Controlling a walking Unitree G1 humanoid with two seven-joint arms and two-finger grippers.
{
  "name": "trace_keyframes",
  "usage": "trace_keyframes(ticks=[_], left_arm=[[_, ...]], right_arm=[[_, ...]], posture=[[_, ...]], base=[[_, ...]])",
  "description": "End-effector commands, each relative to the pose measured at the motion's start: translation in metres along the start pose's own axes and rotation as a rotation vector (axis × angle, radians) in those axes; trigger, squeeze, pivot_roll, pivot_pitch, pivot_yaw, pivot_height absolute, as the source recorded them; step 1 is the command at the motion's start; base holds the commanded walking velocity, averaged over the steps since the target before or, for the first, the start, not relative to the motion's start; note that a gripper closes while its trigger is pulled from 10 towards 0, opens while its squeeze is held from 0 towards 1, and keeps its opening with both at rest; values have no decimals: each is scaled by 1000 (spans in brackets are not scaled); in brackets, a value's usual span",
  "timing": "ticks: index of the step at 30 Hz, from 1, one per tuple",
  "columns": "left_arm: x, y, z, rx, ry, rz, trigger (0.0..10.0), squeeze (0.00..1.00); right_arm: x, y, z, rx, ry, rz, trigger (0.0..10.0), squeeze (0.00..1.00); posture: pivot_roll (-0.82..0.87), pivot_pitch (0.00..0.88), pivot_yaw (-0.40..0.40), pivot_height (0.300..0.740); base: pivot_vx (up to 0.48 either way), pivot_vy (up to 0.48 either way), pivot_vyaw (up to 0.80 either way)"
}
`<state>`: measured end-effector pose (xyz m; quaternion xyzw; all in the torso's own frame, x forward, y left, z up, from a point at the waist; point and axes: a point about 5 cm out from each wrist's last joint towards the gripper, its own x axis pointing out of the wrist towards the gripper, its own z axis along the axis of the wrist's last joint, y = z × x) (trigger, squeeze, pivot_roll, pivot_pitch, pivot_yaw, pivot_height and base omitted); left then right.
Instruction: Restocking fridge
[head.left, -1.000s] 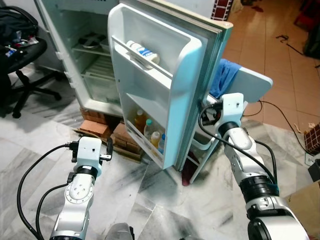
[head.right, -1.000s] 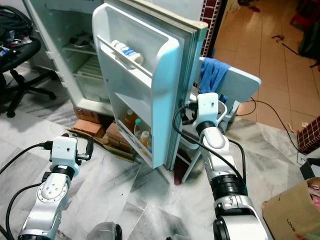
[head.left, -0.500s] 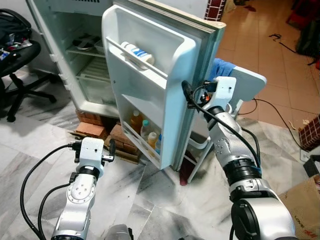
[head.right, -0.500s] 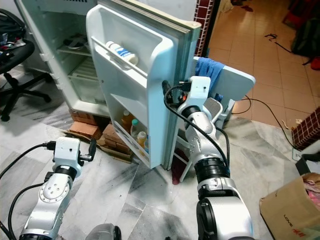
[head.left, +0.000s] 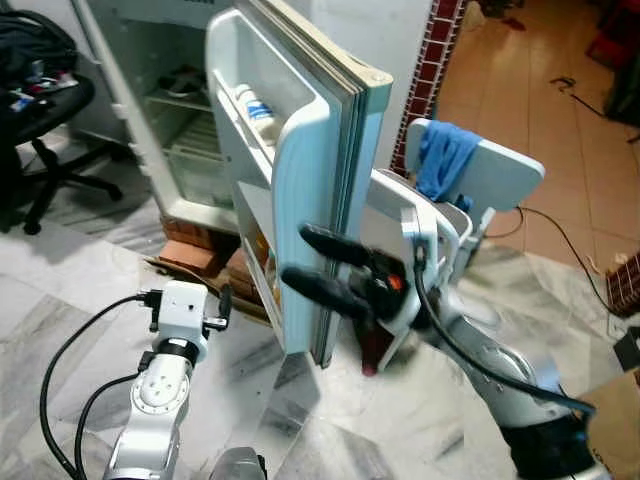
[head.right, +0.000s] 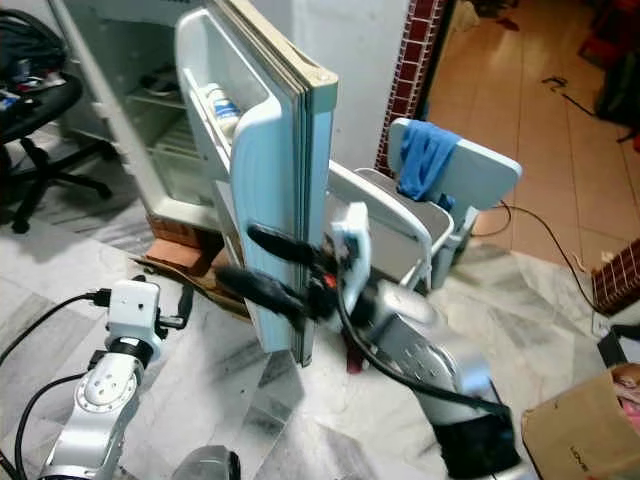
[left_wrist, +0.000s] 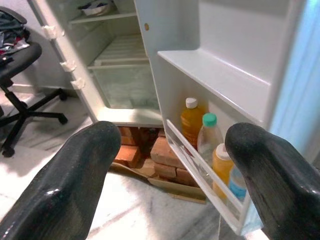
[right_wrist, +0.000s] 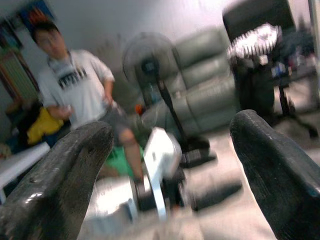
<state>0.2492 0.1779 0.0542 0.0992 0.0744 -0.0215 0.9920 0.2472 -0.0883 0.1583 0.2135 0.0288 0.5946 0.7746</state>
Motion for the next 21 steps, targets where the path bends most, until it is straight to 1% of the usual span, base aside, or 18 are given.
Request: trace_keyframes(ticks=[1, 2, 3, 4, 5, 6, 8, 9, 10, 11, 12, 13, 15, 16, 18, 19, 20, 21], left_arm=[[-2, 0, -2, 11, 13, -13, 10000, 0], [-3, -1, -3, 12, 20, -21, 10000, 0], [-3, -1, -3, 12, 20, -21, 10000, 0], [-6, -3, -10, 20, 64, -49, 10000, 0], [-6, -3, -10, 20, 64, -49, 10000, 0], [-8, -4, -16, 24, 100, -62, 10000, 0], [-10, -3, -18, 34, 113, -65, 10000, 0], [-11, -3, -18, 33, 116, -67, 10000, 0], [-11, -3, -19, 33, 119, -70, 10000, 0], [-10, -3, -19, 32, 120, -72, 10000, 0], [-9, -3, -19, 35, 121, -72, 10000, 0], [-9, -3, -19, 35, 122, -72, 10000, 0], [-8, -4, -18, 38, 122, -75, 10000, 0], [-8, -4, -18, 41, 126, -79, 10000, 0], [-7, -5, -18, 41, 127, -81, 10000, 0], [-7, -5, -18, 41, 127, -83, 10000, 0], [-7, -5, -17, 40, 125, -86, 10000, 0], [-7, -5, -17, 40, 124, -87, 10000, 0]], right_arm=[[-5, 3, 0, -27, 48, 28, 10000, 0], [-14, -1, -12, -39, 146, 4, 10000, 0], [-14, -1, -12, -39, 146, 4, 10000, 0], [-29, -18, -34, -108, 344, -101, 10000, 0], [-29, -18, -34, -108, 344, -101, 10000, 0], [-35, -33, -43, -170, 441, -193, 10000, 0], [-36, -59, -43, -298, 509, -375, 10000, 0], [-36, -74, -39, -350, 529, -490, 10000, 0], [-35, -85, -34, -385, 532, -573, 10000, 0], [-35, -90, -30, -398, 529, -617, 10000, 0], [-29, -103, -16, -441, 479, -727, 10000, 0], [-27, -106, -11, -455, 465, -758, 10000, 0], [-15, -111, 2, -490, 405, -801, 10000, 0], [-2, -113, 12, -499, 341, -807, 10000, 0], [5, -114, 15, -502, 317, -799, 10000, 0], [15, -110, 17, -459, 258, -755, 10000, 0], [34, -98, 20, -367, 159, -627, 10000, 0], [42, -91, 21, -329, 122, -560, 10000, 0]], posture=[[112, 47, -35, 740], [113, 46, -34, 740], [113, 46, -34, 740], [115, 45, -32, 740], [115, 45, -32, 740], [115, 45, -31, 740], [122, 44, -33, 740], [125, 43, -32, 740], [129, 42, -34, 740], [131, 42, -35, 740], [134, 40, -34, 740], [138, 38, -36, 740], [141, 34, -38, 740], [145, 31, -40, 740], [146, 30, -41, 740], [149, 29, -43, 740], [150, 27, -44, 740], [150, 27, -44, 740]], base=[[0, 0, 0], [0, 0, 0], [0, 0, 0], [0, 0, 0], [0, 0, 0], [0, 0, 0], [0, 0, 0], [0, 0, 0], [0, 0, 0], [0, 0, 0], [0, 0, 0], [0, 0, 0], [0, 0, 0], [0, 0, 0], [0, 0, 0], [0, 0, 0], [0, 0, 0], [0, 0, 0]])
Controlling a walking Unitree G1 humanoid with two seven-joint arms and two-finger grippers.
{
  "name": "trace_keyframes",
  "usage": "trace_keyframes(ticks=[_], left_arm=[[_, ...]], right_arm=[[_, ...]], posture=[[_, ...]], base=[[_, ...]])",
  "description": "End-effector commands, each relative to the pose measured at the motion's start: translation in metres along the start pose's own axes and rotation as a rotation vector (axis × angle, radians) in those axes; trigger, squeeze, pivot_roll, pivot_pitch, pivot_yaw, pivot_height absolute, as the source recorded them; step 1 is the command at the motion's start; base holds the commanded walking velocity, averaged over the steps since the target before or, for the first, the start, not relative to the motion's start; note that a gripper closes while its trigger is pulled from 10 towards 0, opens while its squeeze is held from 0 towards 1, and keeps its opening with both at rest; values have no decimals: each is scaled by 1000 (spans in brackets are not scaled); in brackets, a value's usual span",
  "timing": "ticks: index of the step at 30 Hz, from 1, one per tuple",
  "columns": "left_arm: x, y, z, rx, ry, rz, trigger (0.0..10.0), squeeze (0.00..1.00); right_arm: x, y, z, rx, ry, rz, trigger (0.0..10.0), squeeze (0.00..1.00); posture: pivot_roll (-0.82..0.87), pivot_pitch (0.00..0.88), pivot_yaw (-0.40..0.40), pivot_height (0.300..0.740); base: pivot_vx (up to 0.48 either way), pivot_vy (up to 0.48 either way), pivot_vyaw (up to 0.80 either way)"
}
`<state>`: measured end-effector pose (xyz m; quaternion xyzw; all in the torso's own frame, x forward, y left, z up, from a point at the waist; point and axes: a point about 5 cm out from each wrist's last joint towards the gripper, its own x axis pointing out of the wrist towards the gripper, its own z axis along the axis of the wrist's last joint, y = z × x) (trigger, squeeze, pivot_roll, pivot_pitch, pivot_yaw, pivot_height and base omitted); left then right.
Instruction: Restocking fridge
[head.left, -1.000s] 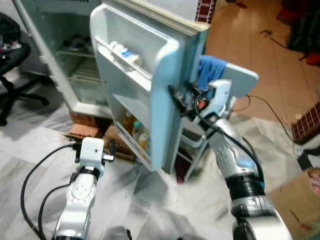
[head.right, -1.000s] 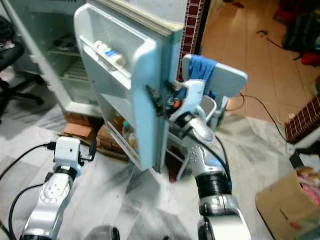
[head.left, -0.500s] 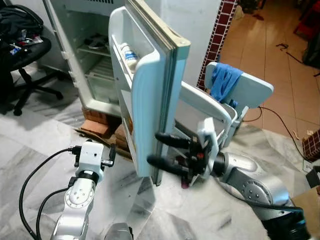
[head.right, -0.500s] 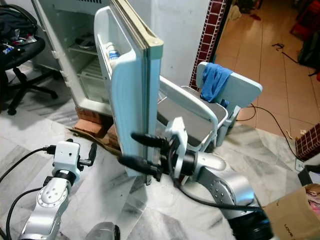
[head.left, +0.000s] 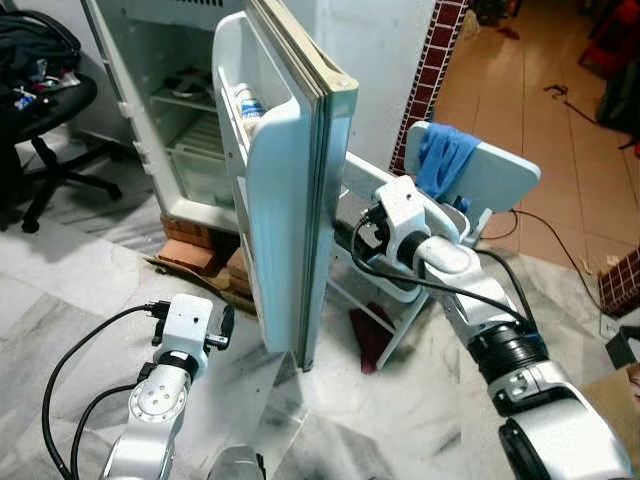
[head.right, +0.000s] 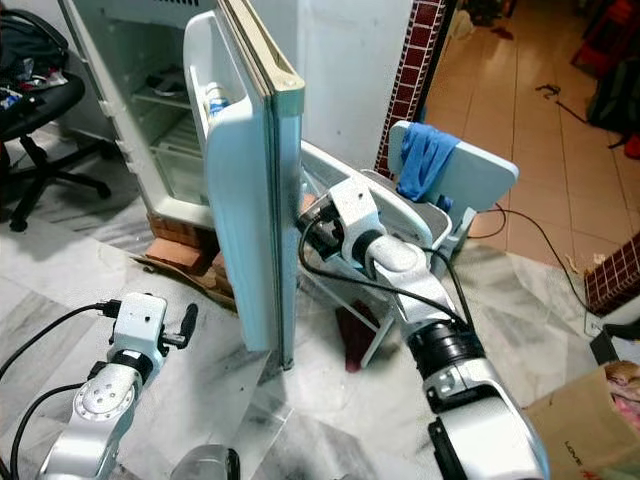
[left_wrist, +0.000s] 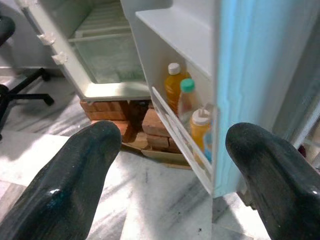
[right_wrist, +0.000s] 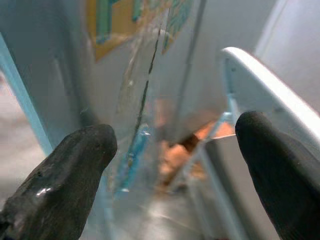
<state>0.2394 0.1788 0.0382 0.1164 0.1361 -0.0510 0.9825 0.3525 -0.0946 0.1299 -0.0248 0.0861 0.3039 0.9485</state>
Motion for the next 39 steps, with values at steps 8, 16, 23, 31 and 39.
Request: trace_keyframes(ticks=[8, 16, 23, 31, 39], left_arm=[[2, -4, -1, 0, 7, -31, 10000, 0], [5, -1, 6, -4, -41, -11, 10000, 0], [17, 8, 13, 43, -64, 40, 10000, 0], [49, 42, 30, 74, -66, 130, 10000, 0], [46, 104, 29, 101, -25, 400, 10000, 0]], right_arm=[[-55, 105, 46, 209, -298, 891, 10000, 0], [-45, 63, -2, 197, -162, 419, 10000, 0], [-56, 51, -30, 184, -135, 196, 10000, 0], [-52, 48, -31, 144, -156, 121, 10000, 0], [-53, 42, -31, 120, -168, 93, 10000, 0]], posture=[[136, 31, -45, 740], [125, 33, -44, 740], [108, 31, -40, 740], [101, 26, -44, 740], [95, 28, -40, 740]], base=[[0, 0, 0], [0, 0, 0], [0, 0, 0], [0, 0, 0], [0, 0, 0]])
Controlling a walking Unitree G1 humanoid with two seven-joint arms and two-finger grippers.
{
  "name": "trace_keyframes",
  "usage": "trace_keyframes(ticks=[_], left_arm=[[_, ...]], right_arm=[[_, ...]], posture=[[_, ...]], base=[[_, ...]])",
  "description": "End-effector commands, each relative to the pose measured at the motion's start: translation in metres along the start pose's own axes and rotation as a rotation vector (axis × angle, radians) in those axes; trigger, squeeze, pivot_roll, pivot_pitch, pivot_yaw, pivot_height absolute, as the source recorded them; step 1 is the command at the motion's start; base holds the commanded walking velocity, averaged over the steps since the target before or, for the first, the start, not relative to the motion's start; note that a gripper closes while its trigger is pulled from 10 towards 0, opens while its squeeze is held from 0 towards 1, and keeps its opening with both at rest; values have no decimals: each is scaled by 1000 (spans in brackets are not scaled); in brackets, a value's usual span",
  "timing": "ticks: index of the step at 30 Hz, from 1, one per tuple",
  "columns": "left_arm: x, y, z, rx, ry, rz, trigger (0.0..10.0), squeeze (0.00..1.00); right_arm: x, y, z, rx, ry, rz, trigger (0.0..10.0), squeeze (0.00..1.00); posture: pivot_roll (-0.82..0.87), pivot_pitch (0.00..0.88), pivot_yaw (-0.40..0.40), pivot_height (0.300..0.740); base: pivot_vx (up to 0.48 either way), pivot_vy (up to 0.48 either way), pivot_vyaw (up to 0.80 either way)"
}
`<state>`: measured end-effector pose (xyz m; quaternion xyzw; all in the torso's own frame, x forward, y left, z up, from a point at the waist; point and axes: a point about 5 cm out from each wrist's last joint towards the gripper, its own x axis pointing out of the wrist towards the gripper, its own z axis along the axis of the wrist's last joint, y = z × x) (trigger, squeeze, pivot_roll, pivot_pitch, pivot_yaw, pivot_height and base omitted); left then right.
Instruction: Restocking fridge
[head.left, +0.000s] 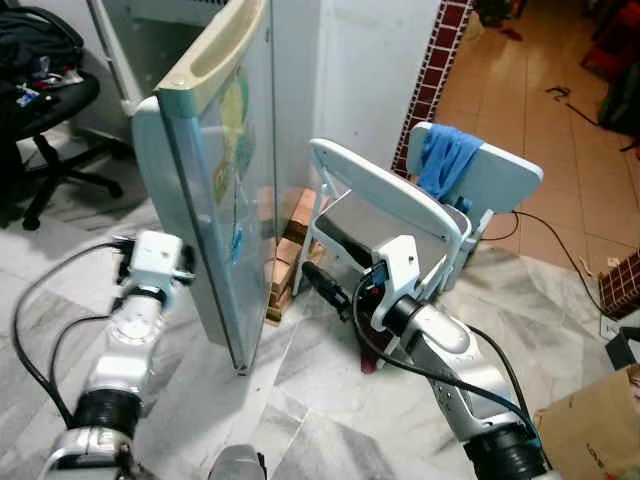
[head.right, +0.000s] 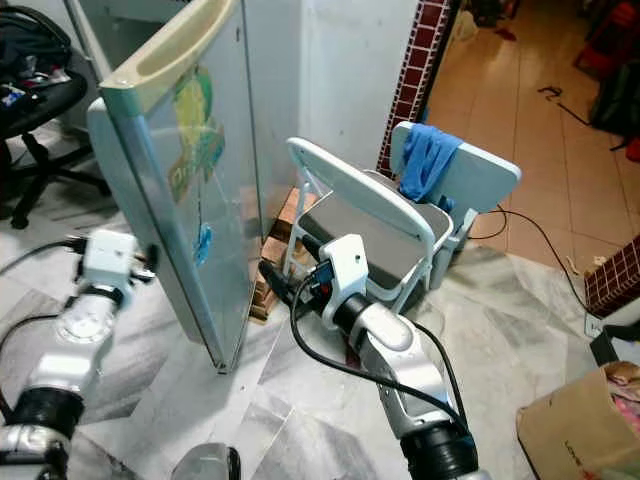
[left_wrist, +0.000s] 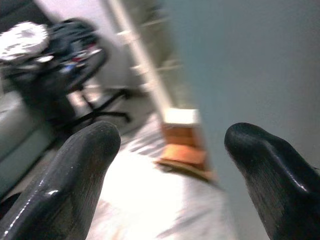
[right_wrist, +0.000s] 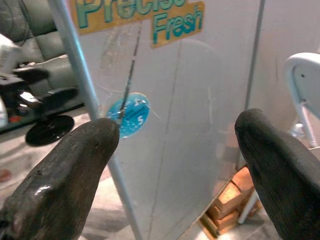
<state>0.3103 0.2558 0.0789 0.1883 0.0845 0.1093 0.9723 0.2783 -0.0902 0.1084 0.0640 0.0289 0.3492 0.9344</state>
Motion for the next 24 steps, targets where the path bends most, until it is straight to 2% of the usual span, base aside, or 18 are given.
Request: trace_keyframes(ticks=[1, 3, 4, 5, 10, 13, 14, 15, 18, 20, 24], left_arm=[[-3, 20, -15, 3, 48, 88, 10000, 0], [-8, 37, -26, 21, 81, 157, 10000, 0], [-8, 37, -26, 21, 81, 157, 10000, 0], [-13, 45, -34, 29, 100, 195, 10000, 0], [-22, 50, -48, 10, 130, 221, 10000, 0], [-34, 23, -49, -22, 86, 123, 10000, 0], [-40, 5, -47, -50, 59, 57, 10000, 0], [-41, 2, -46, -56, 55, 47, 10000, 0], [-52, -28, -37, -88, 16, -49, 10000, 0], [-57, -39, -33, -97, 3, -86, 10000, 0], [-63, -53, -29, -111, -16, -124, 10000, 0]], right_arm=[[-1, -5, 1, -9, -3, -18, 10000, 0], [-1, -5, 0, -13, -2, -16, 10000, 0], [-1, -5, 0, -13, -2, -16, 10000, 0], [-1, -4, -1, -17, -1, -12, 10000, 0], [0, -3, -4, -27, 5, -5, 10000, 0], [9, -9, -5, -65, 27, -52, 10000, 0], [16, -14, -3, -86, 35, -99, 10000, 0], [17, -15, -3, -89, 36, -107, 10000, 0], [34, -24, 7, -80, 30, -206, 10000, 0], [41, -25, 12, -70, 24, -208, 10000, 0], [54, -24, 29, -82, -45, -225, 10000, 0]], posture=[[95, 30, -41, 740], [99, 31, -43, 740], [99, 31, -43, 740], [103, 34, -45, 740], [111, 36, -51, 740], [123, 45, -55, 740], [124, 46, -55, 740], [124, 46, -55, 740], [135, 52, -55, 740], [140, 53, -56, 740], [150, 61, -60, 740]], base=[[0, 0, 0], [0, 0, 0], [0, 0, 0], [0, 0, 0], [0, 0, 0], [0, 0, 0], [0, 0, 0], [0, 0, 0], [0, 0, 0], [0, 0, 0], [0, 432, 350]])
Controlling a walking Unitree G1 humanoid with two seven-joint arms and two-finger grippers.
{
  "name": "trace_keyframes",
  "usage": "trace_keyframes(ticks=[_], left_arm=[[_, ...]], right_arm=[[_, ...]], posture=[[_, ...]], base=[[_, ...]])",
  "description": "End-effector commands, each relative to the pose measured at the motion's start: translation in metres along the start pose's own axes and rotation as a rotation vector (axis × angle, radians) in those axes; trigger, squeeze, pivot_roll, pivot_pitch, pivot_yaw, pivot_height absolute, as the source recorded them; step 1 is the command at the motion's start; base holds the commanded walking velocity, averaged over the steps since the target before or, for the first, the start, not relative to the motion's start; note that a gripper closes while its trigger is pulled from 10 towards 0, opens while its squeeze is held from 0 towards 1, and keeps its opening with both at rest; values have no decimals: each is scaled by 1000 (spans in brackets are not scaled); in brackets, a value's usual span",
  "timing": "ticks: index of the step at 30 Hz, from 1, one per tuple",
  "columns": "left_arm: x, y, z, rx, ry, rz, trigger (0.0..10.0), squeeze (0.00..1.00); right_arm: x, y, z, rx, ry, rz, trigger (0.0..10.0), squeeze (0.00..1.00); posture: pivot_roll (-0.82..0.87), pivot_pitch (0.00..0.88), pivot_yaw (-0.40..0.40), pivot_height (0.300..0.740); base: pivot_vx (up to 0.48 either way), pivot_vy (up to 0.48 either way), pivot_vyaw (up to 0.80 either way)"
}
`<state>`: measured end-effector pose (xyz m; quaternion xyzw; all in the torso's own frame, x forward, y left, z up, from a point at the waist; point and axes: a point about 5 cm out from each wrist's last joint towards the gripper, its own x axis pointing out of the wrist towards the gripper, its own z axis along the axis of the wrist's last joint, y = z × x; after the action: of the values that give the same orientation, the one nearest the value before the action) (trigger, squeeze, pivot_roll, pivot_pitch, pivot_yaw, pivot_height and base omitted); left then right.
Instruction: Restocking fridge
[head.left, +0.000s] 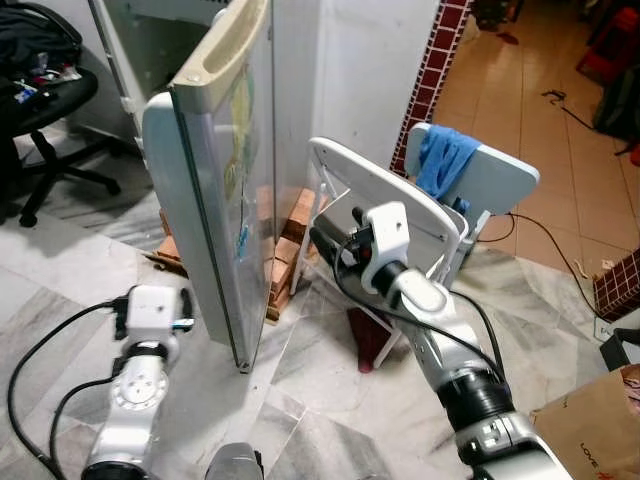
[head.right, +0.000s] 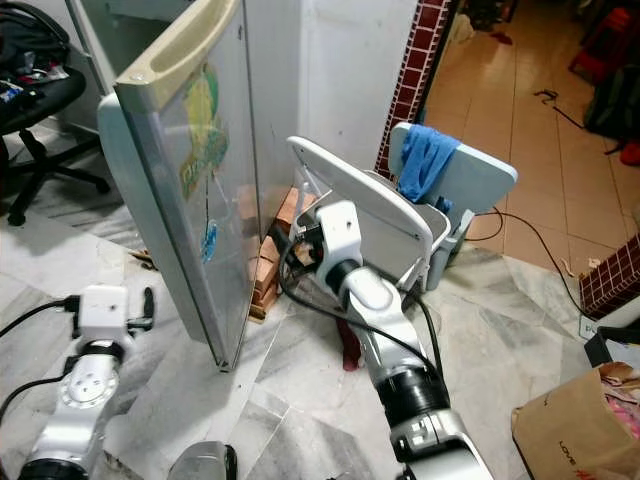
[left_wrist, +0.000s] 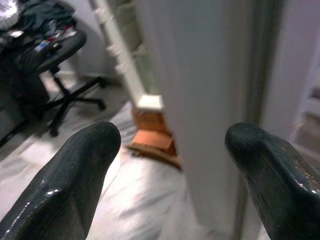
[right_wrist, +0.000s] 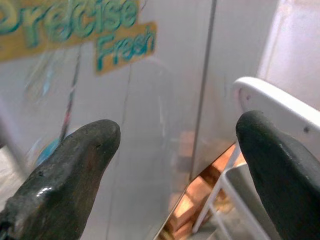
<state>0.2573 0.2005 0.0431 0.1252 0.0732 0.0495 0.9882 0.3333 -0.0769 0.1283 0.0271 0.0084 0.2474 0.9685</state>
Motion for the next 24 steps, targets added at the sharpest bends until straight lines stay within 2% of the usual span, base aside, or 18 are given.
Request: trace_keyframes(ticks=[1, 4, 5, 8, 15, 18, 19, 20, 21, 22, 24], left_arm=[[-4, 2, -3, 8, 18, 4, 10000, 0], [-4, 3, -1, 11, 12, 5, 10000, 0], [-5, 4, 3, 3, -3, 5, 10000, 0], [-7, 5, 6, -1, 4, 5, 10000, 0], [-13, 3, -1, 13, 30, -24, 10000, 0], [-12, 0, 0, 17, 37, -36, 10000, 0], [-11, -1, 1, 15, 40, -38, 10000, 0], [-11, -1, 1, 15, 40, -38, 10000, 0], [-11, -1, 1, 15, 41, -40, 10000, 0], [-10, -3, 3, 16, 39, -44, 10000, 0], [-10, -3, 5, 16, 38, -45, 10000, 0]], right_arm=[[6, -1, 6, 1, -22, -15, 10000, 0], [9, -1, 6, 18, -12, -35, 10000, 0], [11, -4, 6, 22, -9, -76, 10000, 0], [13, -10, 3, 15, 10, -132, 10000, 0], [18, -22, -4, 85, 105, -239, 10000, 0], [26, -12, 0, 127, 122, -209, 10000, 0], [32, 1, 5, 138, 119, -154, 10000, 0], [32, 1, 5, 138, 119, -154, 10000, 0], [36, 8, 8, 150, 115, -118, 10000, 0], [42, 26, 15, 195, 101, -36, 10000, 0], [46, 39, 22, 211, 89, 21, 10000, 0]], posture=[[150, 62, -61, 740], [151, 69, -64, 740], [150, 74, -66, 740], [149, 75, -66, 740], [145, 69, -67, 740], [148, 66, -67, 740], [150, 64, -67, 740], [150, 64, -67, 740], [153, 62, -68, 740], [157, 60, -68, 740], [162, 59, -68, 740]], base=[[0, 480, 700], [0, 427, 202], [0, 262, 0], [0, 0, 0], [0, 0, 0], [0, 0, 0], [0, 0, 0], [0, 0, 0], [0, 0, 0], [0, 0, 0], [0, 0, 0]])
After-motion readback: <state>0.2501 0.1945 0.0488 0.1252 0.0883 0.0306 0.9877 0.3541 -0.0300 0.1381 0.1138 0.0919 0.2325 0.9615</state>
